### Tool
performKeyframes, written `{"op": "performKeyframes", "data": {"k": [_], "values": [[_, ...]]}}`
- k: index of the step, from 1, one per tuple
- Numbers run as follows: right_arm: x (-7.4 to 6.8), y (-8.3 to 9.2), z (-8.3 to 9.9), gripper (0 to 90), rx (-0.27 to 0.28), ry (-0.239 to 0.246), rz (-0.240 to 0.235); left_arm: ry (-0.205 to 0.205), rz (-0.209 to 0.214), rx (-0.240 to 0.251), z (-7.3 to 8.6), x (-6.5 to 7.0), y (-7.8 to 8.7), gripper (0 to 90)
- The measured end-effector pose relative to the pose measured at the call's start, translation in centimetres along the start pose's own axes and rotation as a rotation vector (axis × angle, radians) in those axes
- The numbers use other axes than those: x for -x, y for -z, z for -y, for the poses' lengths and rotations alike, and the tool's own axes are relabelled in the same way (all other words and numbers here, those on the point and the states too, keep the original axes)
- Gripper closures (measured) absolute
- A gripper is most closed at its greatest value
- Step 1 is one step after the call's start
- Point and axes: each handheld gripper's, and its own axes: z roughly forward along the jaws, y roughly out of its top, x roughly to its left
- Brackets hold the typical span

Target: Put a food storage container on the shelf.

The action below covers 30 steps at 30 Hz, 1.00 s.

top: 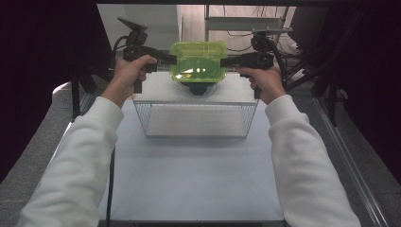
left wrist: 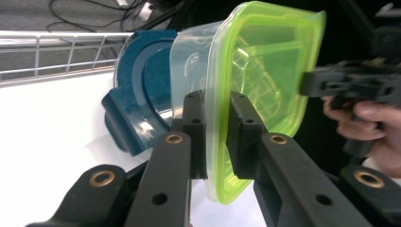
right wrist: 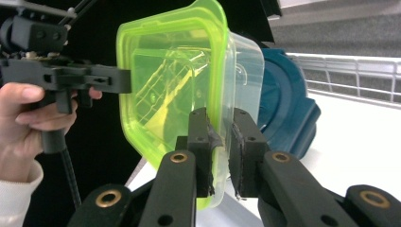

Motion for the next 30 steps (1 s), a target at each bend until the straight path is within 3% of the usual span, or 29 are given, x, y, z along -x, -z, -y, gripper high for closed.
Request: {"op": "performKeyframes", "data": {"k": [5,19,25,26,30], "values": [[0.8,-0.5,-0.5,78.2,0.008,-0.061,-0.016,0.051,0.027,0.013,-0.5,-0.9,-0.4,78.9],[2.2,-2.5,-1.2,71.1,0.029,-0.187,0.017,0.171,0.087,0.021,-1.1,-3.6,-1.7,73.5],[2.3,-2.6,-1.1,67.9,0.039,-0.198,0.018,0.156,0.073,0.025,-1.1,-3.7,-2.0,70.8],[2.2,-2.6,-1.1,65.4,0.039,-0.191,0.028,0.145,0.058,0.032,-1.1,-3.6,-2.1,68.7],[1.9,-2.7,-1.0,47.7,0.047,-0.140,0.056,0.144,0.031,0.066,-1.1,-3.5,-2.1,42.7]]}}
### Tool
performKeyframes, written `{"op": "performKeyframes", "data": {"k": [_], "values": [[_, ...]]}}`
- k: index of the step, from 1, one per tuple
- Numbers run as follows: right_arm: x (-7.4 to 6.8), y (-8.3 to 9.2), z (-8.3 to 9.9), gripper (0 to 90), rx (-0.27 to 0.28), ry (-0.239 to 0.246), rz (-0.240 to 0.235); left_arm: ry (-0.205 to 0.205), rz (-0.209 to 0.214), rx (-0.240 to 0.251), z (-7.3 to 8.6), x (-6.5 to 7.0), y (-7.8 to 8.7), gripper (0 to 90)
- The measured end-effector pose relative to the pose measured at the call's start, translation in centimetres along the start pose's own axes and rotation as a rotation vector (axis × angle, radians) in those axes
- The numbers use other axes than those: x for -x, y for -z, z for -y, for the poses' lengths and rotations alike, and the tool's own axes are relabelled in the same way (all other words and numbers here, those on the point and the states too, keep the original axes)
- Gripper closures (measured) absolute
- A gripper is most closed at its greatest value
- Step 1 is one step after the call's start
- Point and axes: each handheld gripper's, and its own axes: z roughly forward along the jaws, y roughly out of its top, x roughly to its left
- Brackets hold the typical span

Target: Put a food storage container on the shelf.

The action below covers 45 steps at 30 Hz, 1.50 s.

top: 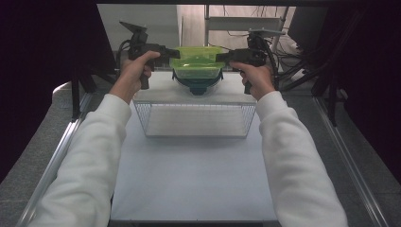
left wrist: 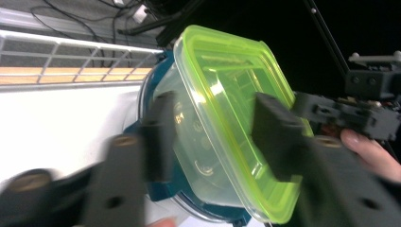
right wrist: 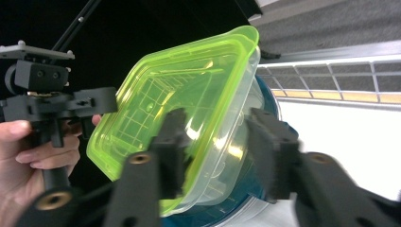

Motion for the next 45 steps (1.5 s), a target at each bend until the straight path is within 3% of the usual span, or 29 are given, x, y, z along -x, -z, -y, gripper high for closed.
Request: {"op": "performKeyframes", "data": {"k": [3,6,9,14,17,23,28,33,36,38,41,45], "values": [[-0.4,0.4,0.1,36.2,0.033,0.055,0.032,-0.030,-0.024,0.038,0.1,0.4,0.6,34.0],[-1.0,1.3,0.2,29.0,0.083,0.114,0.066,-0.083,-0.019,0.053,0.4,1.0,1.5,29.6],[-1.6,2.5,0.6,26.9,0.100,0.177,0.055,-0.152,-0.043,0.071,1.1,2.0,2.7,27.1],[-2.2,4.6,2.0,25.9,0.101,0.280,0.045,-0.227,-0.062,0.100,3.4,3.3,4.8,25.0],[-2.4,5.6,3.3,25.7,0.093,0.328,0.051,-0.274,-0.088,0.105,5.4,3.8,5.8,24.3],[-2.3,7.5,7.6,25.1,0.063,0.416,0.049,-0.365,-0.127,0.082,10.9,4.2,7.5,23.8],[-1.5,8.9,11.8,25.2,0.025,0.486,0.081,-0.402,-0.132,0.043,16.1,3.5,7.9,23.7],[0.3,10.2,16.3,25.2,0.030,0.479,0.095,-0.431,-0.167,0.013,20.8,2.4,7.2,23.7],[1.8,10.5,19.2,25.3,0.009,0.470,0.107,-0.461,-0.203,-0.031,23.5,1.6,6.3,23.7],[2.9,10.3,20.9,25.4,-0.010,0.458,0.120,-0.459,-0.216,-0.058,25.1,0.9,5.8,23.9],[4.4,10.0,22.8,25.6,-0.038,0.432,0.130,-0.440,-0.221,-0.087,26.9,-0.3,5.1,23.8],[5.5,9.9,24.1,25.6,-0.052,0.404,0.136,-0.425,-0.230,-0.094,27.5,-1.0,5.0,23.9]]}}
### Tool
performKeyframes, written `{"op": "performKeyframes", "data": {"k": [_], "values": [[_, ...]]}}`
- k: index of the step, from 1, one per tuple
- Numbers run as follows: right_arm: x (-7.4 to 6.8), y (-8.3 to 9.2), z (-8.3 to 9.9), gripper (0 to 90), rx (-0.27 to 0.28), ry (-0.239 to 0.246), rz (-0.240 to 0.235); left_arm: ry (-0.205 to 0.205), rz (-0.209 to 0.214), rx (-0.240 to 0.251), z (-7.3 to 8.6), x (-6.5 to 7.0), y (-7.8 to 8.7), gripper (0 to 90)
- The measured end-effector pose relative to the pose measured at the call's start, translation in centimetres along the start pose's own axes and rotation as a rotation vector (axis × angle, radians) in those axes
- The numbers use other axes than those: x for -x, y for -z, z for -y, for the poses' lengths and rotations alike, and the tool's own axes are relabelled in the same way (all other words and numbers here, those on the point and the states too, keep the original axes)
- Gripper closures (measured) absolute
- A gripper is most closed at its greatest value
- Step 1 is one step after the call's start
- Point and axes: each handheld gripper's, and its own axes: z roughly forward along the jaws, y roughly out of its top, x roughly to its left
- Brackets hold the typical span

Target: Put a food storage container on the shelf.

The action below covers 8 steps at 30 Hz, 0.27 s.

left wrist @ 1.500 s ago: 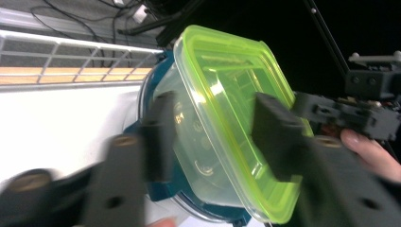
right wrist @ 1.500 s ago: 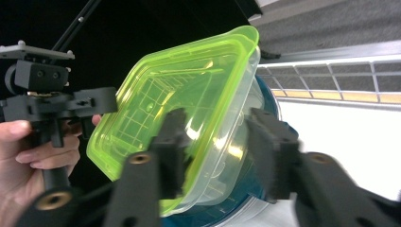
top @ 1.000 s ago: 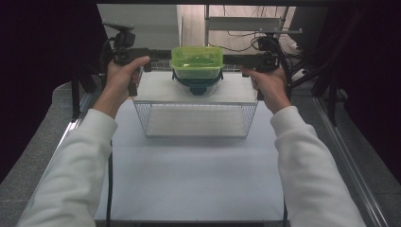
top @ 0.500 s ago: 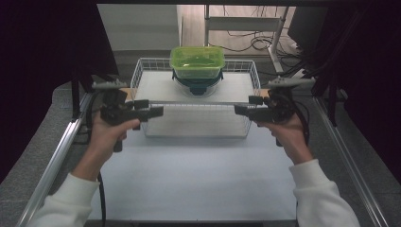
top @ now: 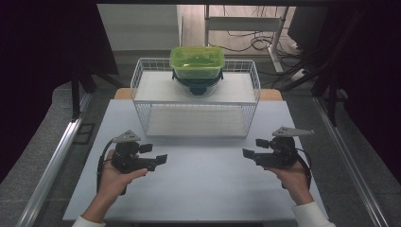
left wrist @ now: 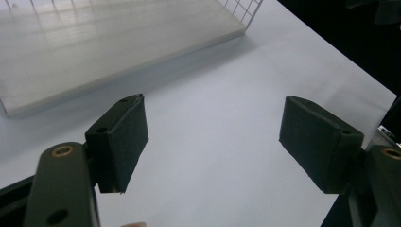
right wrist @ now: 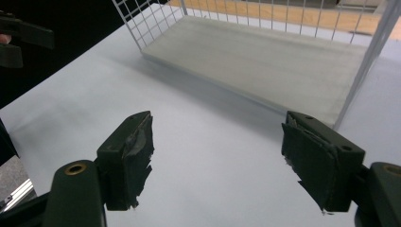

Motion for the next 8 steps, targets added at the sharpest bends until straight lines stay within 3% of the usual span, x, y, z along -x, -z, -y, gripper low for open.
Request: {"op": "performKeyframes", "data": {"k": [8], "values": [[-0.12,-0.07,0.36,20.8,0.009,0.018,0.015,0.020,-0.010,0.013,0.40,-0.57,0.11,23.7]]}}
